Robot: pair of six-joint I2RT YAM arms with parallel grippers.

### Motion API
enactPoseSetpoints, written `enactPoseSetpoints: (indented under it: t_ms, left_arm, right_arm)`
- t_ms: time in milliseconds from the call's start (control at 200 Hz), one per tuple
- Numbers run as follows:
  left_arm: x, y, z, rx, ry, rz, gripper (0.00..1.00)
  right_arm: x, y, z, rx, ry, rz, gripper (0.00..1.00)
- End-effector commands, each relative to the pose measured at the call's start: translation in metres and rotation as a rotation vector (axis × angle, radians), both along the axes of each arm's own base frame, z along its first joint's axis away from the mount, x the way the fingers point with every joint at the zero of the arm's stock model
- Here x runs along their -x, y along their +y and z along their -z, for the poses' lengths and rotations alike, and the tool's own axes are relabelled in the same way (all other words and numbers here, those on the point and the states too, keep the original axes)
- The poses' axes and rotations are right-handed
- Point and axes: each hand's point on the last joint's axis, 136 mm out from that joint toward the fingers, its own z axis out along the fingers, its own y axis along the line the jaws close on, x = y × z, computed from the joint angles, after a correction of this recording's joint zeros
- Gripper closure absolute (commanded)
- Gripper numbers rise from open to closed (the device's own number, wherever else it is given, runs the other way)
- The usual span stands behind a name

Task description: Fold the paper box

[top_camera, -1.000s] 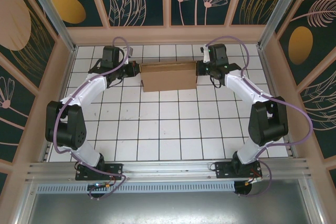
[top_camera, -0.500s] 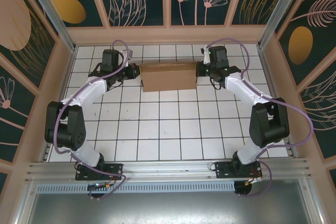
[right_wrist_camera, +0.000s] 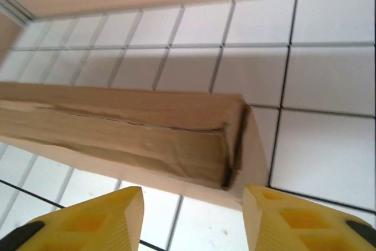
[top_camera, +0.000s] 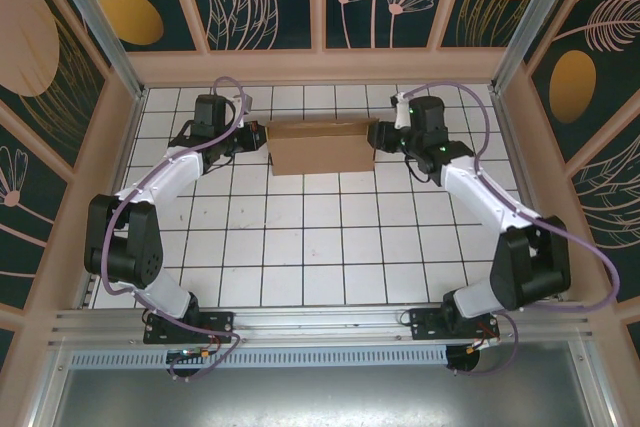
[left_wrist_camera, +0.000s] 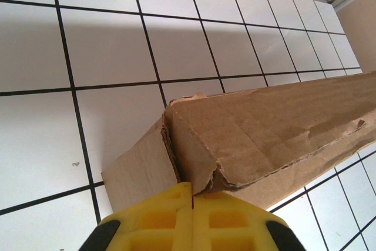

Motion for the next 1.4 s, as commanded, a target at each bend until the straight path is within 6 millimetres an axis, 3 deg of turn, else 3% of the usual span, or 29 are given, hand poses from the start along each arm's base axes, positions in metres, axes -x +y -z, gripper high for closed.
enactPoseSetpoints:
  t_ms: [0,75,305,505,616,916,1096,1221,1396]
  left_arm:
    - [0.02,0.008,0.044,-0.069,0.166,-0.014,1.0]
    - [0.021,0.008,0.045,-0.068,0.166,-0.011,1.0]
    - [0.021,0.009,0.047,-0.082,0.162,-0.008,1.0]
    - [0.021,0.007,0.045,-0.07,0.156,-0.006,1.0]
    - [0.021,0.007,0.042,-0.061,0.152,-0.016,0.83]
    - [0.021,0.008,0.006,0.03,0.062,-0.071,0.47]
    - [0.025,0.003,-0.023,0.126,-0.026,-0.027,0.47]
    - [0.03,-0.004,-0.043,0.189,-0.081,0.037,0.52]
    - [0.034,-0.006,-0.04,0.2,-0.075,0.059,0.57]
  right_arm:
    - [-0.002,-0.002,-0.042,-0.155,-0.106,-0.012,0.5]
    - [-0.01,-0.011,-0.042,-0.221,-0.073,0.02,0.46]
    - [-0.047,-0.021,-0.005,-0.139,0.087,0.126,0.49]
    - [-0.049,-0.015,0.026,-0.114,0.169,0.126,0.59]
    - [-0.04,-0.014,0.046,-0.088,0.218,0.13,0.62]
    - [-0.034,-0.021,0.054,-0.04,0.226,0.178,0.65]
    - [-0.035,-0.022,0.051,-0.033,0.216,0.185,0.65]
    - [-0.035,-0.022,0.05,-0.032,0.215,0.19,0.65]
    - [-0.035,-0.02,0.051,-0.026,0.214,0.191,0.64]
